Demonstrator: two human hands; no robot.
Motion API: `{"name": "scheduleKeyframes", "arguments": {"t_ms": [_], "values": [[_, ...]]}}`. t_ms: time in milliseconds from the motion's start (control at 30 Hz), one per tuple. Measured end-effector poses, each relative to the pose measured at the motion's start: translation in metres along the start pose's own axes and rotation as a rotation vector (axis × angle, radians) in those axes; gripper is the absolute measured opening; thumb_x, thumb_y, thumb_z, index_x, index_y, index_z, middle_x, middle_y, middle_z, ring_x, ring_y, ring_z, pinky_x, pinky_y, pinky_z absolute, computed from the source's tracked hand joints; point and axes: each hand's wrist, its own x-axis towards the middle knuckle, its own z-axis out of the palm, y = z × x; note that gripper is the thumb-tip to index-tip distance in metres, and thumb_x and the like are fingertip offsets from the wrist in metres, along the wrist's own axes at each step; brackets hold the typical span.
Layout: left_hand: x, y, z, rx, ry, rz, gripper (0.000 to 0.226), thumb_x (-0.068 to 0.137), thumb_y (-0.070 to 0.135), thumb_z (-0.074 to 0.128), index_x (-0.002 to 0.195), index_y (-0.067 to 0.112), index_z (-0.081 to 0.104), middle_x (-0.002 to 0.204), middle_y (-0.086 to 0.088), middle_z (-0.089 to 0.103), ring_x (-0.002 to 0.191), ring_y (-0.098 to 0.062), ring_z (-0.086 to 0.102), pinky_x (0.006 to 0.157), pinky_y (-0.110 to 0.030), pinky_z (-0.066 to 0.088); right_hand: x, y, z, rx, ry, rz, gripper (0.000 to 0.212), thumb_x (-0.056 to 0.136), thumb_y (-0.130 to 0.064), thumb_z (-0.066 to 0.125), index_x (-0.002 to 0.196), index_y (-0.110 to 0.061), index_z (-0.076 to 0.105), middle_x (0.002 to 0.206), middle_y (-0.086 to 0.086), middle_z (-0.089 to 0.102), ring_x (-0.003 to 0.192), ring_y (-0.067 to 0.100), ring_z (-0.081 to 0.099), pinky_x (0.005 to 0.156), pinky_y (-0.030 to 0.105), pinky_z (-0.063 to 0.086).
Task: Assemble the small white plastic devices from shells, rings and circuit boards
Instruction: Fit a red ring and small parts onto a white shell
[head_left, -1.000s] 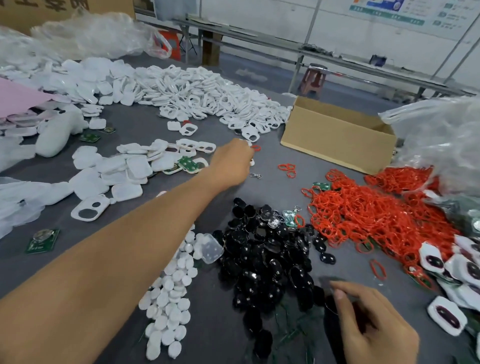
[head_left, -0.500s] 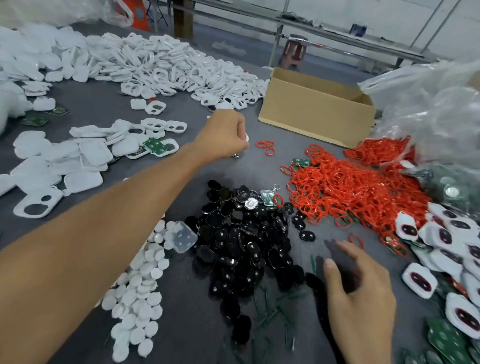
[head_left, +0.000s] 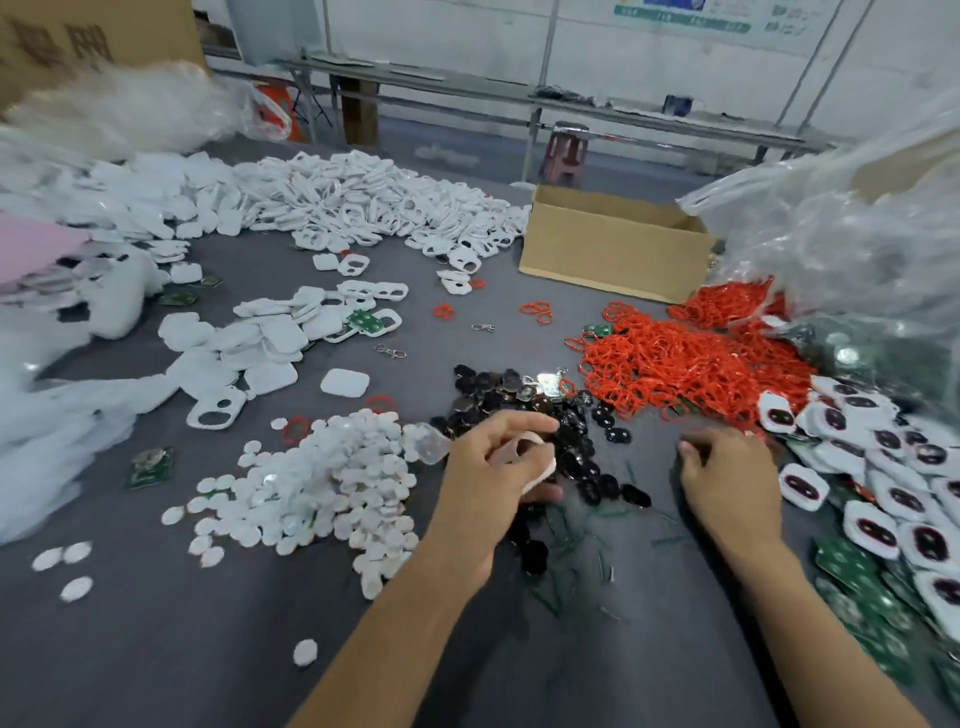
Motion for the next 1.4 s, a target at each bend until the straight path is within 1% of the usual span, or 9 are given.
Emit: {"name": "scheduleKeyframes", "arguments": {"t_ms": [100,200,400,500,667,967,1100,1267,1400], "values": [[-0.014,-0.007,0.009,0.063,-0.029,0.035,0.028,0.089,0.000,0.066,0.077,0.023,0.078,0.063,0.011,0.061,0.063,-0.003,0.056,0.056,-0.023,0.054,0.004,-0.002,-0.005,0.031,0.011,0.034,0.010,0.075,0.006,0.059,0.070,0.004,0.068,0.076,0.027,0.067,0.074,0.044,0.060,0.069,0.047,0.049],[-0.026,-0.012,0.016,0.124,-0.016,0.065,0.020,0.089,0.004,0.068,0.083,0.020,0.079,0.063,0.010,0.064,0.059,-0.004,0.058,0.064,-0.035,0.060,-0.002,-0.003,-0.015,0.124,0.058,0.007,0.011,0.076,0.004,0.060,0.080,-0.003,0.068,0.080,0.019,0.070,0.077,0.037,0.063,0.071,0.041,0.049],[-0.028,-0.016,0.014,0.329,0.100,0.257,0.018,0.088,0.016,0.070,0.102,0.025,0.077,0.093,0.005,0.066,0.070,-0.021,0.069,0.076,-0.048,0.056,-0.050,-0.041,-0.034,0.531,0.037,-0.261,0.021,0.075,0.004,0.075,0.088,-0.013,0.070,0.075,-0.014,0.068,0.071,-0.009,0.063,0.069,-0.001,0.039],[-0.028,-0.020,0.013,0.339,0.074,0.248,0.019,0.084,0.016,0.074,0.102,0.023,0.076,0.092,0.002,0.067,0.065,-0.023,0.069,0.076,-0.046,0.056,-0.072,-0.054,-0.035,0.630,0.026,-0.309,0.026,0.076,0.004,0.074,0.085,-0.021,0.075,0.078,-0.015,0.070,0.076,-0.005,0.065,0.074,0.007,0.044],[-0.030,-0.023,0.016,0.260,0.020,0.297,0.013,0.081,0.007,0.076,0.093,0.012,0.079,0.091,-0.007,0.070,0.064,-0.009,0.066,0.054,-0.017,0.052,-0.087,-0.061,-0.035,0.752,0.072,-0.299,0.034,0.075,0.002,0.075,0.084,-0.031,0.072,0.079,-0.016,0.071,0.077,0.000,0.067,0.074,0.013,0.048],[-0.027,-0.026,0.017,0.301,0.065,0.372,0.011,0.079,0.007,0.078,0.078,0.017,0.077,0.079,0.002,0.068,0.057,-0.007,0.063,0.053,-0.016,0.049,-0.090,-0.064,-0.035,0.745,0.119,-0.298,0.017,0.076,-0.004,0.077,0.079,-0.019,0.070,0.077,-0.007,0.067,0.070,0.005,0.061,0.067,0.009,0.043],[-0.027,-0.028,0.021,0.347,0.081,0.369,0.009,0.079,0.008,0.077,0.077,0.017,0.076,0.080,0.003,0.069,0.060,-0.010,0.064,0.059,-0.028,0.056,-0.093,-0.064,-0.033,0.789,0.072,-0.197,0.014,0.078,-0.007,0.076,0.077,-0.019,0.068,0.071,-0.006,0.066,0.064,0.007,0.057,0.063,0.009,0.042],[-0.027,-0.026,0.022,0.001,0.073,0.200,0.012,0.086,0.005,0.070,0.082,0.015,0.076,0.075,0.002,0.072,0.065,-0.008,0.065,0.057,-0.021,0.055,-0.094,-0.065,-0.032,1.043,-0.109,-0.042,0.014,0.079,-0.012,0.075,0.089,-0.018,0.067,0.075,-0.001,0.069,0.065,0.011,0.059,0.064,0.032,0.053],[-0.028,-0.027,0.024,-0.052,0.024,0.152,0.018,0.085,0.006,0.071,0.078,0.021,0.079,0.077,0.000,0.074,0.070,-0.007,0.067,0.060,-0.021,0.055,-0.093,-0.063,-0.030,1.253,-0.177,0.011,0.004,0.084,-0.006,0.069,0.084,-0.010,0.068,0.073,0.004,0.068,0.067,0.010,0.060,0.063,0.021,0.049]]}}
